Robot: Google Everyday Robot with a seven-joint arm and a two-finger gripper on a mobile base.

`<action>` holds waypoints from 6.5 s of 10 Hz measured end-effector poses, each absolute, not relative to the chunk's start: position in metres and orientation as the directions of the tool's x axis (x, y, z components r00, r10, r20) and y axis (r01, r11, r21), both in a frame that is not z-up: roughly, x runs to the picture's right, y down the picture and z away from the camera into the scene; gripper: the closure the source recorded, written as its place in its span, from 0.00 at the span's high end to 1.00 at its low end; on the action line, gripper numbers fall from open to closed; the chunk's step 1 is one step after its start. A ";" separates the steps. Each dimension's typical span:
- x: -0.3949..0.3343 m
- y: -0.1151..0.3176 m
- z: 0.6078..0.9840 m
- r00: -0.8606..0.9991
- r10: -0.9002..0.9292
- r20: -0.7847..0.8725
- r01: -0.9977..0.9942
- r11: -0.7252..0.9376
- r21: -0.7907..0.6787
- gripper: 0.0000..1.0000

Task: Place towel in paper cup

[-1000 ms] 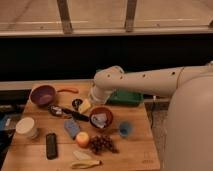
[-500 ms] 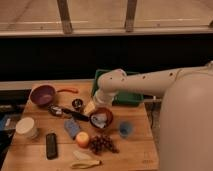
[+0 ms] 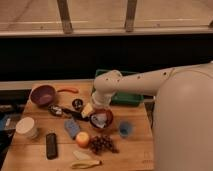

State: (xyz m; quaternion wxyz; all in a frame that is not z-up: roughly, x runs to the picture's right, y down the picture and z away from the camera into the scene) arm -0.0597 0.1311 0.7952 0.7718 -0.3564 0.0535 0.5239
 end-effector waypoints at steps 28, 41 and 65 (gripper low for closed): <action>-0.037 0.166 0.815 0.384 0.750 -0.538 -0.867 0.094 -0.489 0.00; -0.081 0.042 0.763 0.494 0.840 -0.226 -0.769 0.300 -0.565 0.00; -0.363 0.087 0.707 0.866 0.450 0.219 -0.155 0.658 -0.737 0.00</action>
